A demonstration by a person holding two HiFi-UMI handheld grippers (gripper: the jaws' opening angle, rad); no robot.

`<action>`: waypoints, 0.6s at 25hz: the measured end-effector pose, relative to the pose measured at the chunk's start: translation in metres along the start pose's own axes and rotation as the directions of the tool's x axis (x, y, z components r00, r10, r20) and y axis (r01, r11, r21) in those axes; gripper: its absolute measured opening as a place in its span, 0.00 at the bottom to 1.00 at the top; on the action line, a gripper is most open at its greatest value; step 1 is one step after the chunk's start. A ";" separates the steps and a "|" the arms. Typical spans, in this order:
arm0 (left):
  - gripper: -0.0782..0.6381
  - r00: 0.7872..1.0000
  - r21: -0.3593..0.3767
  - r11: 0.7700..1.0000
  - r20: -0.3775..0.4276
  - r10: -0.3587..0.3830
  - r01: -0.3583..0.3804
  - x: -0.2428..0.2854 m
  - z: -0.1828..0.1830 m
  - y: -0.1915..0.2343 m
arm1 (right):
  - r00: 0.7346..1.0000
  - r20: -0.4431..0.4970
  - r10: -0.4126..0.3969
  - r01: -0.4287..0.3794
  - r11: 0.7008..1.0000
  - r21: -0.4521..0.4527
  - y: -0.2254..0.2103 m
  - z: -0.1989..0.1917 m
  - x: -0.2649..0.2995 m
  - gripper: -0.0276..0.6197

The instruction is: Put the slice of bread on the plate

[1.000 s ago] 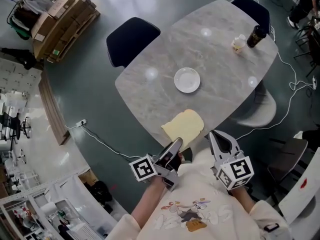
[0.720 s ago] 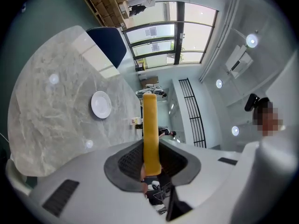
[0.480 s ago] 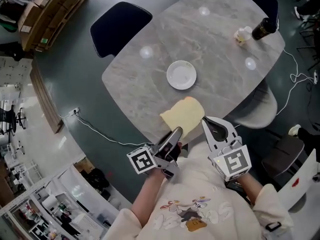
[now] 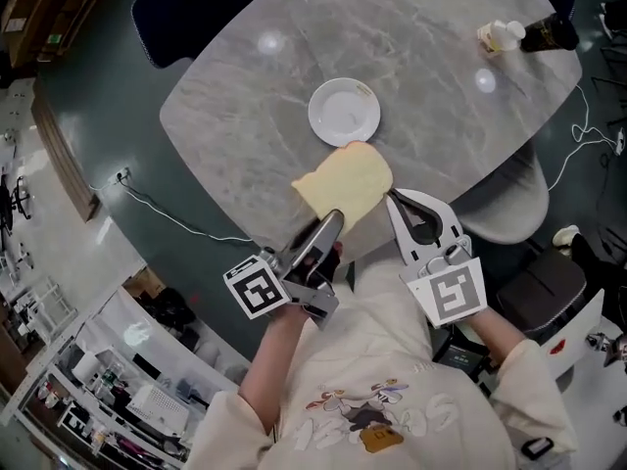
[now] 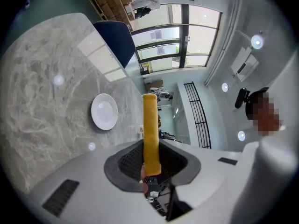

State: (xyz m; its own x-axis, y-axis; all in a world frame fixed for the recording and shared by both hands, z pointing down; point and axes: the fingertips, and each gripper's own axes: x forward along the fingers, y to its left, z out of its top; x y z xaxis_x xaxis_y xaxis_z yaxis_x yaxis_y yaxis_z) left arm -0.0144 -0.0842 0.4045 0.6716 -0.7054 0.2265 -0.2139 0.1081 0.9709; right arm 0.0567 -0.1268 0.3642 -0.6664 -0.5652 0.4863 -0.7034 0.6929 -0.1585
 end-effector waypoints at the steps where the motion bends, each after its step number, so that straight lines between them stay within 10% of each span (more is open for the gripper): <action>1: 0.24 1.000 0.002 1.000 0.000 0.004 -0.004 0.004 0.003 0.006 | 1.000 0.000 0.001 -0.001 1.000 0.006 -0.003 -0.004 0.006 0.05; 15: 0.24 0.997 0.007 0.997 0.000 0.079 -0.079 0.063 0.037 0.081 | 0.999 0.017 -0.030 0.028 0.994 0.101 -0.062 -0.049 0.081 0.05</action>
State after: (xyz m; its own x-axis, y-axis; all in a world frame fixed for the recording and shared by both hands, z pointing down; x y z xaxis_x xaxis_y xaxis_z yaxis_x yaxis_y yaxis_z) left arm -0.0157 -0.1463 0.4951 0.6527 -0.6944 0.3029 -0.2717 0.1586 0.9492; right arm 0.0579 -0.1936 0.4555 -0.6493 -0.5933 0.4757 -0.7431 0.6279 -0.2312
